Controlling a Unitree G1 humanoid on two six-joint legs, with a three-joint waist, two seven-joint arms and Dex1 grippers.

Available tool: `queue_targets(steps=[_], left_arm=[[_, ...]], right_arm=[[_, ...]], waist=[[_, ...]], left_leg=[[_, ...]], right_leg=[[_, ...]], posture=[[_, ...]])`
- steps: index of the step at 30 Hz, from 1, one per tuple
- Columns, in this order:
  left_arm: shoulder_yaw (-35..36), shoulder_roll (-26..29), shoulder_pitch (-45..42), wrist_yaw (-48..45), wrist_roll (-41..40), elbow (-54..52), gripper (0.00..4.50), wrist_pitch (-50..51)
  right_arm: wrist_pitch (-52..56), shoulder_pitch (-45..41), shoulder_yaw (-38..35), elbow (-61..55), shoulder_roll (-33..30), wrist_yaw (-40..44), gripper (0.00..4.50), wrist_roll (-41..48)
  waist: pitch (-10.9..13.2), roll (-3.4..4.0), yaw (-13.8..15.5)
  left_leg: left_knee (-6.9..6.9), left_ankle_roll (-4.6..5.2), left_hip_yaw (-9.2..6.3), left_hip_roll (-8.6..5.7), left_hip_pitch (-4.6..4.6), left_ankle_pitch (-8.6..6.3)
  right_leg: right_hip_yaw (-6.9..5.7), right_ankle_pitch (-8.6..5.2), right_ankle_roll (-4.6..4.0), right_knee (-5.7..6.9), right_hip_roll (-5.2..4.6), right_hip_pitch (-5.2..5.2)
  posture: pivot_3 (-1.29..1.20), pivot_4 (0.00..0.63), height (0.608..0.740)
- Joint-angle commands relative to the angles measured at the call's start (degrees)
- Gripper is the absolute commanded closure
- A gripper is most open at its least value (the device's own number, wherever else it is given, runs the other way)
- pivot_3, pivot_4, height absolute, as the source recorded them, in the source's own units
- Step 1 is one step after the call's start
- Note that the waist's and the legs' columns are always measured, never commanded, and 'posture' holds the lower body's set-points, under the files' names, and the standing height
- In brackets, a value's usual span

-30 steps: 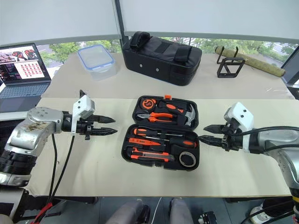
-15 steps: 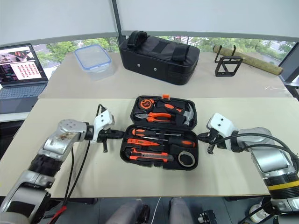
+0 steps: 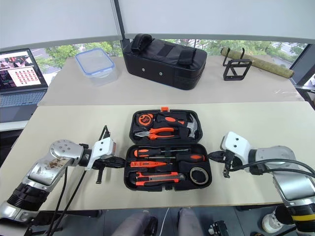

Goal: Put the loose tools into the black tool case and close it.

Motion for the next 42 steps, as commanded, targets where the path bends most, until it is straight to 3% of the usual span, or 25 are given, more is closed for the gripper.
queue_targets(steps=[1,6,10,11,16,24,27,35,37,42], left_arm=[[6.55,3.65,0.16,3.08,-2.01,5.27,4.09,8.67],[11.43,2.14,-10.25,3.07,-12.11,10.75,2.50,27.94],[10.01,-1.64,-19.35,6.74,-12.80,17.71,0.87,37.53],[9.62,-2.76,-21.29,7.22,-13.04,19.28,0.57,39.33],[8.83,-9.79,-30.23,11.52,-11.82,27.39,0.57,42.44],[11.96,-18.16,-37.33,21.47,-9.45,40.06,0.57,37.71],[12.52,-18.80,-37.65,21.91,-9.56,40.88,1.33,37.68],[11.36,-18.16,-36.04,20.74,-8.96,39.06,4.12,38.00],[11.60,-18.25,-35.80,20.81,-9.21,38.44,4.48,38.09],[12.46,-19.10,-35.24,19.94,-10.14,35.63,4.48,35.14]], right_arm=[[9.36,-0.40,-8.84,-0.75,-1.50,-3.16,4.02,4.18],[32.05,-15.18,-14.62,2.43,6.29,-11.20,2.54,18.15],[40.04,-25.58,-11.98,7.06,10.60,-15.45,1.07,19.97],[40.76,-27.16,-10.67,8.23,11.10,-16.03,1.04,19.59],[37.43,-33.40,-3.42,17.61,13.91,-19.47,1.04,13.81],[32.70,-39.43,0.80,29.32,18.47,-20.83,1.04,8.75],[31.48,-40.50,0.78,31.92,19.58,-21.15,1.81,7.75],[30.34,-41.06,2.54,31.34,20.99,-20.35,4.48,5.83],[29.94,-41.09,2.77,30.68,20.95,-20.00,4.50,5.36],[27.29,-43.72,1.90,31.01,21.30,-19.75,4.50,4.73]], waist=[[-0.02,0.04,-0.16],[0.04,-0.06,-0.20],[0.03,-0.06,0.25],[0.03,-0.05,0.31],[0.03,-0.06,-0.04],[0.03,-0.06,-0.88],[0.03,-0.06,-1.28],[0.01,-0.04,-0.91],[0.00,-0.03,-0.92],[0.00,-0.03,-0.97]], left_leg=[[-0.02,0.00,0.01,0.00,0.04,0.00],[-0.03,-0.36,0.05,0.07,0.14,-0.14],[0.01,-0.27,0.01,0.02,0.14,-0.03],[0.00,-0.03,-0.02,0.00,0.09,0.10],[0.22,0.03,-0.07,-0.06,-0.33,0.12],[0.22,0.03,-0.07,-0.03,-0.53,0.13],[0.25,0.03,-0.07,-0.04,-0.55,0.13],[0.33,0.03,-0.14,-0.09,-0.52,0.13],[0.33,0.03,-0.14,-0.09,-0.41,0.13],[0.35,0.02,-0.14,-0.08,-0.40,0.13]], right_leg=[[0.02,0.00,0.00,0.01,0.03,0.00],[0.11,0.07,-0.18,0.19,0.11,0.03],[0.07,0.11,-0.21,0.25,0.06,0.07],[0.05,0.11,-0.20,0.24,0.08,0.01],[-0.14,0.16,-0.09,0.31,0.04,-0.17],[-0.27,0.17,-0.08,0.30,-0.09,-0.40],[-0.25,0.17,-0.08,0.30,-0.09,-0.42],[-0.25,0.17,-0.08,0.34,-0.10,-0.32],[-0.26,0.17,-0.08,0.33,-0.09,-0.19],[-0.21,0.17,-0.08,0.35,-0.10,-0.19]], posture=[[0.00,0.150,0.717],[0.00,0.150,0.717],[0.00,0.150,0.717],[0.00,0.150,0.717],[0.00,0.150,0.717],[0.00,0.150,0.717],[0.00,0.150,0.717],[0.00,0.150,0.717],[0.00,0.150,0.717],[0.00,0.150,0.717]])
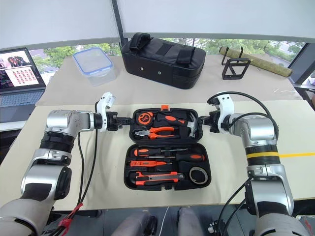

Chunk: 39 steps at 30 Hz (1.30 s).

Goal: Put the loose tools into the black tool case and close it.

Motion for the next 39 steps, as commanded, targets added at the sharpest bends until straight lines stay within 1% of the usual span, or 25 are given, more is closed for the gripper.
queue_targets(steps=[1,5,9,11,13,17,19,23,25,26,28,29,30,31,32,34,35,36,37,38,39], left_arm=[[0.68,-1.96,-0.05,-0.73,-0.97,-3.52,4.48,-5.32],[3.21,-4.53,-2.41,2.80,0.40,-1.92,4.48,-15.69],[4.32,-6.08,-4.88,3.41,1.59,0.09,4.48,-25.30],[4.03,-6.37,-5.34,2.80,2.52,0.64,4.48,-29.68],[2.91,-6.44,-4.10,1.43,3.51,-0.64,4.48,-33.46],[0.94,-6.06,1.50,-0.88,4.21,-6.43,4.48,-36.63],[-0.10,-5.55,6.62,-0.73,4.88,-11.23,4.48,-38.28],[-1.05,-4.53,14.08,0.16,5.98,-18.57,4.48,-41.05],[0.21,-4.30,19.12,2.60,5.41,-24.00,4.48,-40.45],[1.06,-4.20,21.59,3.75,4.66,-27.29,4.48,-39.34],[2.44,-3.74,25.55,5.41,2.55,-33.47,4.48,-35.89],[3.07,-3.05,27.91,6.07,1.29,-37.44,4.50,-33.77],[3.87,-2.38,30.18,6.73,-0.15,-41.21,4.13,-31.47],[4.92,-1.38,32.72,7.17,-1.69,-44.92,3.76,-29.09],[6.00,-0.20,35.27,7.31,-3.17,-48.33,3.59,-26.98],[9.96,3.65,40.54,6.62,-7.74,-54.42,2.85,-20.65],[12.89,6.97,43.29,4.66,-11.12,-56.80,2.31,-16.79],[15.61,10.40,45.63,2.24,-14.29,-58.35,2.05,-13.70],[18.02,13.74,47.64,-0.34,-16.95,-59.24,1.66,-11.26],[20.36,17.76,49.71,-3.33,-19.45,-59.27,1.18,-8.65],[22.13,22.90,51.86,-8.28,-20.39,-57.09,0.89,-7.41]], right_arm=[[-5.20,-5.04,-1.08,-1.16,0.73,0.68,4.50,-0.29],[-11.73,-8.90,-1.96,1.67,2.10,-0.35,4.50,-2.20],[-18.83,-11.94,-3.15,4.22,3.54,-1.90,4.50,-4.13],[-23.63,-11.79,-2.89,4.24,3.65,-2.51,4.50,-5.85],[-29.02,-9.15,-1.50,2.41,3.22,-2.27,4.50,-8.37],[-31.37,-1.96,-2.25,-3.53,4.07,-2.40,4.50,-8.41],[-34.16,3.34,-2.36,-7.83,4.47,-3.52,4.50,-9.42],[-39.12,10.65,-2.46,-13.62,4.83,-5.50,4.50,-11.37],[-44.86,16.37,-2.78,-17.38,5.00,-7.29,4.50,-13.34],[-47.57,19.11,-3.26,-19.42,5.00,-7.65,4.50,-13.70],[-49.40,23.47,-4.88,-23.58,4.85,-7.37,4.50,-12.57],[-49.59,26.52,-6.09,-27.03,4.40,-6.37,4.15,-10.93],[-49.31,29.78,-7.18,-30.90,3.66,-5.22,3.79,-9.29],[-48.24,33.43,-8.56,-35.52,2.79,-4.15,3.63,-7.36],[-46.75,36.92,-10.03,-39.88,1.87,-3.34,3.31,-5.60],[-42.14,44.41,-14.33,-47.92,-1.27,-1.01,2.65,-1.60],[-38.66,48.37,-17.68,-51.22,-3.56,1.21,2.22,2.07],[-35.25,51.71,-21.03,-53.68,-5.86,3.56,2.21,6.10],[-32.21,54.75,-24.35,-55.39,-8.14,6.38,2.21,10.28],[-29.43,58.24,-28.04,-56.75,-10.80,10.26,2.21,14.42],[-27.02,63.35,-31.86,-57.63,-13.95,16.66,2.21,17.75]], waist=[[0.00,0.00,-0.02],[0.01,0.00,0.00],[0.01,-0.01,-0.15],[0.01,-0.01,-0.30],[0.01,-0.01,-0.46],[0.01,0.00,-0.63],[0.00,0.01,-0.69],[-0.07,0.07,-0.63],[-0.18,0.09,-0.44],[-0.21,0.10,-0.38],[-0.28,0.14,-0.37],[-0.29,0.15,-0.34],[-0.31,0.16,-0.31],[-0.31,0.17,-0.31],[-0.31,0.18,-0.31],[-0.28,0.24,-0.35],[-0.25,0.26,-0.45],[-0.20,0.25,-0.46],[-0.16,0.28,-0.46],[-0.16,0.31,-0.39],[-0.15,0.32,-0.28]], left_leg=[[0.02,0.00,0.00,0.00,-0.01,0.00],[0.21,-0.01,0.01,-0.04,-0.24,0.01],[0.31,-0.04,0.02,-0.04,-0.45,0.02],[0.40,-0.04,0.03,-0.04,-0.69,0.03],[0.62,-0.04,-0.03,-0.04,-0.95,0.03],[0.61,-0.03,-0.03,-0.08,-0.99,0.03],[0.61,-0.03,-0.05,-0.06,-0.97,0.02],[0.57,-0.03,-0.04,-0.06,-0.75,0.02],[0.57,-0.03,-0.04,-0.07,-0.68,0.02],[0.54,-0.04,-0.04,-0.06,-0.48,0.02],[0.27,-0.03,-0.02,-0.07,-0.06,0.01],[0.10,-0.03,0.00,-0.07,0.25,0.00],[-0.08,-0.03,0.02,-0.06,0.48,-0.01],[-0.27,-0.03,0.03,-0.05,0.66,-0.01],[-0.31,-0.03,0.03,-0.02,0.69,-0.02],[-0.41,-0.03,0.12,0.02,0.69,-0.01],[-0.41,-0.06,0.13,0.05,0.69,-0.03],[-0.41,-0.09,0.15,0.09,0.66,-0.04],[-0.40,-0.11,0.16,0.12,0.67,-0.05],[-0.42,-0.14,0.19,0.14,0.67,-0.07],[-0.45,-0.22,0.19,0.16,0.82,-0.12]], right_leg=[[0.02,0.00,0.00,0.00,0.00,0.00],[-0.03,0.00,0.00,-0.02,-0.01,-0.23],[-0.02,0.01,-0.01,0.02,-0.05,-0.46],[-0.02,0.01,-0.01,0.09,-0.06,-0.67],[-0.02,0.01,-0.01,0.51,-0.08,-0.89],[-0.12,0.01,-0.01,0.56,-0.08,-1.00],[-0.14,0.01,-0.01,0.58,-0.07,-1.00],[-0.14,0.01,-0.01,0.64,-0.05,-0.83],[-0.15,0.01,-0.01,0.55,0.06,-0.71],[-0.13,0.01,-0.01,0.60,0.05,-0.60],[-0.09,0.00,-0.01,0.50,0.06,-0.23],[-0.04,0.00,0.00,0.45,0.12,0.02],[0.04,-0.02,0.02,0.37,0.21,0.17],[0.19,-0.07,0.07,0.16,0.28,0.27],[0.27,-0.10,0.09,-0.04,0.34,0.27],[0.38,-0.12,0.06,-0.01,0.45,0.16],[0.40,-0.14,0.02,0.02,0.50,0.11],[0.43,-0.16,-0.01,0.00,0.55,0.10],[0.45,-0.18,-0.05,0.00,0.62,0.12],[0.49,-0.21,-0.09,-0.02,0.69,0.11],[0.49,-0.22,-0.11,-0.05,0.71,0.22]], posture=[[0.00,0.150,0.717],[0.00,0.150,0.717],[0.00,0.150,0.717],[0.00,0.150,0.717],[0.00,0.150,0.717],[0.00,0.150,0.717],[0.00,0.150,0.717],[0.00,0.150,0.717],[0.00,0.150,0.717],[0.00,0.150,0.717],[0.00,0.150,0.717],[0.00,0.150,0.717],[0.00,0.150,0.717],[0.00,0.150,0.717],[0.00,0.150,0.717],[0.00,0.150,0.717],[0.00,0.150,0.717],[0.00,0.150,0.717],[0.00,0.150,0.717],[0.00,0.150,0.717],[0.00,0.150,0.717]])
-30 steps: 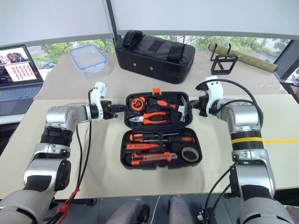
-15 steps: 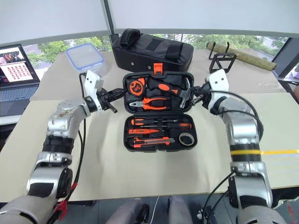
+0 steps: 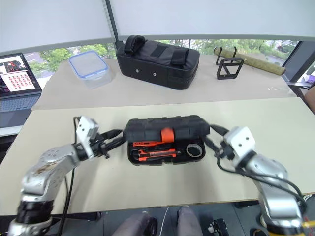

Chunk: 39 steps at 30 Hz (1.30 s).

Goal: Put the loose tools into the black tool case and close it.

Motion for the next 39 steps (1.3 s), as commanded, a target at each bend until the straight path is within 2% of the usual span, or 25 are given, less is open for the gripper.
queue_targets(steps=[1,2,4,5,6,7,9,11,12,13,14,15,17,19,21,23,25,27,29,32,36,39], left_arm=[[7.32,12.47,4.26,-13.14,-6.08,1.47,0.89,5.34],[7.53,15.22,5.09,-15.65,-6.23,3.24,0.89,5.52],[0.76,17.78,0.52,-16.76,0.58,11.13,0.89,-1.91],[-4.30,16.64,-5.30,-16.42,5.17,16.58,0.89,-6.73],[-7.91,15.63,-9.82,-16.46,8.41,20.80,0.89,-10.15],[-10.93,14.01,-14.37,-16.03,11.07,24.59,0.86,-12.40],[-16.42,8.15,-24.91,-14.09,16.20,33.53,0.84,-17.35],[-20.22,2.43,-33.16,-12.56,20.34,41.27,1.35,-22.40],[-22.15,-0.48,-36.76,-13.09,22.27,45.71,1.67,-25.88],[-23.39,-2.41,-39.19,-13.69,23.57,49.07,1.94,-28.47],[-25.13,-4.88,-42.12,-14.42,25.39,53.27,2.43,-31.88],[-26.23,-6.48,-44.06,-14.90,26.66,56.23,2.70,-34.28],[-28.21,-10.14,-48.22,-14.89,29.64,63.21,3.72,-39.74],[-29.18,-12.41,-50.64,-15.03,31.48,67.84,4.33,-43.42],[-30.62,-14.27,-52.15,-16.46,33.27,71.05,4.46,-45.32],[-32.09,-15.04,-52.16,-19.46,34.56,71.57,4.46,-48.32],[-32.88,-14.06,-50.40,-26.79,33.38,68.59,4.46,-48.63],[-33.41,-11.62,-47.47,-35.35,30.64,62.23,4.46,-44.85],[-33.47,-8.91,-44.36,-39.75,29.14,56.02,4.46,-42.26],[-31.42,-7.13,-42.95,-38.23,29.10,52.87,4.46,-41.96],[-25.01,-8.75,-48.70,-35.86,21.80,50.68,4.46,-27.51],[-24.58,-10.92,-51.44,-36.39,17.31,44.53,4.46,-18.53]], right_arm=[[8.03,10.15,-13.22,-6.56,-8.06,15.80,2.21,12.61],[9.35,12.84,-14.86,-6.78,-9.68,18.74,2.21,13.92],[8.56,14.96,-12.02,-5.26,-11.87,19.55,2.21,10.93],[5.35,14.70,-8.48,-3.63,-12.34,19.45,2.21,6.97],[3.15,14.17,-5.96,-2.43,-12.66,19.47,2.21,4.22],[2.40,13.23,-3.90,-1.40,-12.86,19.13,2.46,2.53],[0.53,9.85,0.83,1.16,-12.89,18.08,2.88,-0.80],[-1.67,6.72,5.16,3.02,-13.02,17.71,3.59,-4.21],[-1.70,4.60,7.48,3.82,-12.66,17.22,4.03,-5.31],[-1.61,3.08,9.05,4.41,-12.33,16.89,4.27,-5.96],[-1.95,1.32,11.09,5.00,-12.16,16.83,4.50,-6.95],[-2.27,0.20,12.43,5.39,-12.10,16.83,4.50,-7.65],[-2.65,-3.00,15.45,6.51,-11.46,16.11,4.50,-9.31],[-2.99,-5.55,17.55,7.54,-10.79,15.51,4.50,-10.39],[-2.36,-9.42,19.87,9.22,-9.07,13.75,4.50,-11.94],[-0.89,-14.55,21.47,12.46,-6.37,10.47,4.50,-13.53],[-2.07,-18.95,21.61,16.55,-4.05,7.14,4.50,-15.64],[-0.91,-22.24,20.69,19.63,-2.55,4.64,4.50,-16.30],[-0.01,-23.58,19.59,21.16,-2.54,4.04,4.50,-16.16],[1.20,-21.97,17.26,19.69,-4.44,5.67,4.50,-14.13],[4.00,-16.42,11.64,13.77,-7.69,9.20,4.50,-9.51],[8.03,-13.83,7.62,8.80,-8.21,9.84,4.50,-4.53]], waist=[[0.00,0.02,0.32],[0.00,0.02,0.49],[0.01,-0.02,1.27],[0.03,-0.01,1.65],[0.07,-0.03,2.38],[0.11,-0.07,2.72],[0.13,-0.14,3.58],[0.17,-0.28,3.79],[0.16,-0.35,3.74],[0.13,-0.46,3.59],[0.09,-0.52,3.46],[0.07,-0.53,3.09],[0.05,-0.57,2.54],[0.06,-0.59,1.62],[0.07,-0.60,1.17],[0.11,-0.68,0.93],[0.15,-0.74,0.94],[0.15,-0.70,0.85],[0.13,-0.64,0.83],[0.13,-0.64,1.16],[0.14,-0.64,2.14],[0.14,-0.64,2.15]], left_leg=[[0.01,-0.27,0.00,0.00,0.03,-0.20],[-0.03,-0.25,0.00,0.01,0.07,-0.34],[-0.16,-0.23,-0.02,0.08,0.44,-0.37],[-0.30,-0.20,-0.01,0.09,0.88,-0.41],[-0.44,0.27,-0.01,0.08,1.20,-0.77],[-0.45,0.30,-0.01,0.03,1.45,-0.77],[-0.45,0.30,-0.01,-0.01,1.63,-0.75],[-0.40,0.26,-0.01,-0.09,1.77,-0.72],[-0.40,-0.22,-0.01,-0.12,1.70,-0.44],[-0.40,-0.22,0.00,-0.13,1.57,-0.44],[-0.37,-0.24,-0.01,-0.13,1.24,-0.44],[-0.32,-0.23,-0.01,-0.15,0.91,-0.43],[0.21,0.10,-0.01,-0.12,0.21,-0.25],[0.24,0.19,-0.03,-0.14,-0.32,-0.20],[0.30,0.21,-0.08,-0.14,-0.51,-0.21],[0.35,0.24,-0.09,-0.15,-0.56,-0.22],[0.40,0.25,-0.10,-0.15,-0.56,-0.22],[0.48,0.25,-0.10,-0.13,-0.56,-0.23],[0.47,0.25,-0.09,-0.16,-0.54,-0.23],[0.42,0.25,-0.13,-0.14,-0.64,-0.22],[0.83,0.25,-0.33,-0.19,-1.07,-0.22],[1.16,0.25,-0.44,-0.23,-1.30,-0.22]], right_leg=[[-0.01,-0.02,-0.01,0.02,-0.01,0.05],[-0.02,-0.04,-0.01,-0.03,0.00,0.07],[-0.10,-0.06,-0.01,-0.15,0.03,0.26],[-0.11,-0.08,0.00,-0.27,0.02,0.77],[-0.15,-0.19,0.16,-0.42,-0.10,1.18],[-0.21,-0.44,0.56,-0.46,-0.27,1.52],[-0.24,-0.44,0.60,-0.56,-0.33,1.74],[-0.25,-0.35,0.50,-0.56,-0.39,1.86],[-0.24,-0.14,0.27,-0.59,-0.43,1.84],[-0.23,-0.12,0.27,-0.57,-0.44,1.84],[-0.25,-0.11,0.26,-0.56,-0.50,1.56],[-0.26,-0.09,0.26,-0.53,-0.51,1.21],[-0.38,-0.09,0.25,-0.18,-0.66,0.42],[-0.64,-0.01,0.12,-0.07,-0.76,-0.09],[-0.75,-0.01,0.11,-0.11,-0.80,-0.19],[-0.79,0.01,0.10,-0.22,-0.79,-0.19],[-0.78,0.03,0.08,-0.34,-0.79,-0.20],[-0.76,0.05,0.04,-0.26,-0.76,-0.23],[-0.70,0.05,0.04,-0.15,-0.76,-0.30],[-0.72,0.05,0.03,-0.07,-0.70,-0.47],[-1.00,0.06,0.02,-0.01,-0.53,-0.66],[-1.12,0.11,0.02,0.03,-0.54,-0.72]], posture=[[0.00,0.150,0.717],[0.00,0.150,0.717],[0.00,0.150,0.717],[0.00,0.150,0.717],[0.00,0.150,0.717],[0.00,0.150,0.717],[0.00,0.150,0.717],[0.00,0.150,0.717],[0.00,0.150,0.717],[0.00,0.150,0.717],[0.00,0.150,0.717],[0.00,0.150,0.717],[0.00,0.150,0.717],[0.00,0.150,0.717],[0.00,0.150,0.717],[0.00,0.150,0.717],[0.00,0.150,0.717],[0.00,0.150,0.717],[0.00,0.150,0.717],[0.00,0.150,0.717],[0.00,0.150,0.717],[0.00,0.150,0.717]])
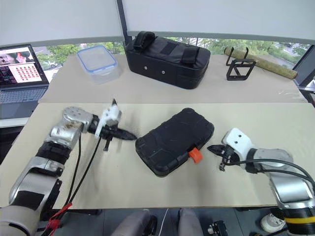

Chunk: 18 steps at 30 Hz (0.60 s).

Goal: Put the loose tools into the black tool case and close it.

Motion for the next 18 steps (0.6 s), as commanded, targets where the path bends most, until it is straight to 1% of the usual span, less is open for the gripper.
queue_targets(steps=[1,2,3,5,7,9,10,14,16,18], left_arm=[[0.34,-3.33,-3.59,-0.51,-5.96,-10.23,4.46,9.04],[-1.10,-4.43,-3.26,-0.39,-5.51,-11.71,4.46,9.00],[-3.49,-5.94,-2.61,0.01,-3.50,-11.87,4.46,6.41],[-7.60,-9.33,-1.81,2.00,0.62,-9.71,4.46,1.78],[-10.55,-13.04,-1.62,4.23,3.08,-7.43,4.46,-0.55],[-12.65,-15.14,-1.54,5.48,5.19,-5.75,4.46,-2.15],[-13.81,-15.46,-1.37,5.71,6.50,-4.98,4.46,-3.18],[-21.84,-11.62,1.35,5.91,17.00,0.40,4.46,-20.04],[-22.71,-11.08,1.86,6.92,18.76,2.19,4.46,-22.90],[-22.26,-11.54,1.97,7.37,18.52,2.85,4.46,-23.03]], right_arm=[[5.16,1.76,-6.45,-8.09,-0.91,0.97,4.50,7.35],[6.34,2.13,-6.98,-9.63,-0.88,0.97,4.50,8.62],[6.97,2.40,-6.90,-11.01,-0.91,0.91,4.50,9.26],[7.61,2.41,-5.87,-12.55,-0.89,0.15,4.50,9.24],[8.31,1.90,-4.66,-13.21,-0.52,-0.87,4.50,9.03],[8.76,1.49,-3.64,-13.64,-0.26,-1.51,4.50,9.14],[8.77,1.32,-3.08,-13.86,-0.20,-1.77,4.50,9.06],[9.12,0.39,-1.21,-14.63,0.39,-3.47,4.50,8.87],[10.07,-0.52,-0.98,-15.17,1.35,-4.66,4.50,9.94],[10.92,-1.27,-0.16,-15.53,2.17,-5.71,4.50,10.18]], waist=[[-0.01,0.01,0.00],[-0.06,0.10,-0.01],[-0.11,0.18,-0.06],[-0.12,0.20,-0.05],[-0.12,0.20,0.01],[-0.09,0.15,0.00],[-0.08,0.14,-0.02],[-0.17,0.19,-0.08],[-0.43,0.16,-0.04],[-0.69,0.08,-0.02]], left_leg=[[0.00,0.00,0.00,-0.01,0.03,0.00],[-0.01,0.00,-0.01,-0.01,0.16,-0.01],[-0.05,0.01,-0.01,0.01,0.28,-0.02],[-0.15,0.03,-0.01,0.03,0.60,-0.05],[-0.18,0.01,0.00,0.05,0.64,-0.06],[-0.15,0.03,0.02,0.05,0.58,-0.05],[-0.12,0.03,0.02,0.05,0.49,-0.05],[-0.17,-0.04,0.04,0.10,0.69,-0.09],[-0.23,-0.15,0.05,0.12,0.90,-0.15],[-0.41,-0.20,0.06,0.12,1.32,-0.24]], right_leg=[[0.00,0.00,0.01,0.00,-0.05,0.07],[-0.01,0.00,0.01,-0.03,-0.10,0.21],[-0.01,0.00,0.01,-0.09,-0.15,0.36],[0.00,0.00,0.02,-0.14,-0.21,0.64],[0.02,0.00,0.01,-0.14,-0.21,0.67],[0.08,0.00,0.01,-0.14,-0.22,0.64],[0.12,0.00,0.01,-0.13,-0.22,0.57],[0.45,0.00,0.00,-0.14,-0.23,0.69],[0.51,0.00,0.00,-0.18,-0.22,0.85],[0.59,-0.01,0.01,-0.30,-0.21,1.27]], posture=[[0.00,0.150,0.717],[0.00,0.150,0.717],[0.00,0.150,0.717],[0.00,0.150,0.717],[0.00,0.150,0.717],[0.00,0.150,0.717],[0.00,0.150,0.717],[0.00,0.150,0.717],[0.00,0.150,0.717],[0.00,0.150,0.717]])
